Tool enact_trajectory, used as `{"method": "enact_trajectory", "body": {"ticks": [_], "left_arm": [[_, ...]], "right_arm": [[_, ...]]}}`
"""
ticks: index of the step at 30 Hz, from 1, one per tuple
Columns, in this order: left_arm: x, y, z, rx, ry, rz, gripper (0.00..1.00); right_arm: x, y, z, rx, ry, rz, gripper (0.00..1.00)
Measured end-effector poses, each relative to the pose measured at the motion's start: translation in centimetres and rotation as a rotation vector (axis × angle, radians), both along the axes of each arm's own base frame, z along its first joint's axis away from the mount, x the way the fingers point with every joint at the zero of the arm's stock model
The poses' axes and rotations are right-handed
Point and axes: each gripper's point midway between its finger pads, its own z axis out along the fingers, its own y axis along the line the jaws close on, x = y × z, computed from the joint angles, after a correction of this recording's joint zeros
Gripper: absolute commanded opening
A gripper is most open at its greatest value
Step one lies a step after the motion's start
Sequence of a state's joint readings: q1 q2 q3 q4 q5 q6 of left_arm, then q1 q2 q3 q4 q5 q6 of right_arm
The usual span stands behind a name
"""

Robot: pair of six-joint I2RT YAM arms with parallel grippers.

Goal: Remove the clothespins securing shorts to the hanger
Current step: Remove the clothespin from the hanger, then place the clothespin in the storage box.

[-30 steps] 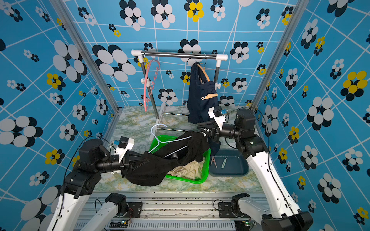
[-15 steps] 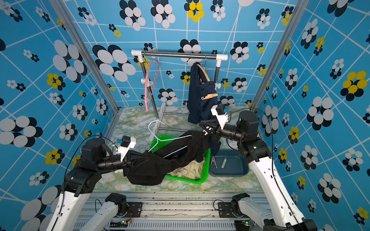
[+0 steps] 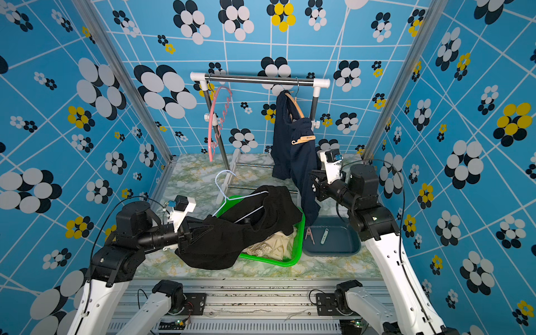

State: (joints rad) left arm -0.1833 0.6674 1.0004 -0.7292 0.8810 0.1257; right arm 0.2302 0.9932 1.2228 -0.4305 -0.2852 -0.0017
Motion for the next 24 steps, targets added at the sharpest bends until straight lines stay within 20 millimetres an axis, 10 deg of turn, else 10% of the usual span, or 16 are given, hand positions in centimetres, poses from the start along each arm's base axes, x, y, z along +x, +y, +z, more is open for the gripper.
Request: {"method": "enact_trajectory", "body": {"ticks": [6,16,24], "left_arm": [[0.2,0.2,2.2,-0.045,-0.125,0.030,0.00],[1.3,0.1,2.9,-0.054,-0.144,0.048,0.00],[1.1,0.3,2.9,-0.021,-0.125,0.048,0.00]], "right_arm": [[-0.4,-4.0,-3.8,-0.002,0.107,-0.249,0.00],[-2.5,-7.2,-22.4,-0.009,0.558,-0.516,0.00],[-4.1,-7.1,-30.7,0.064,0.766,-0.616,0.18]]}}
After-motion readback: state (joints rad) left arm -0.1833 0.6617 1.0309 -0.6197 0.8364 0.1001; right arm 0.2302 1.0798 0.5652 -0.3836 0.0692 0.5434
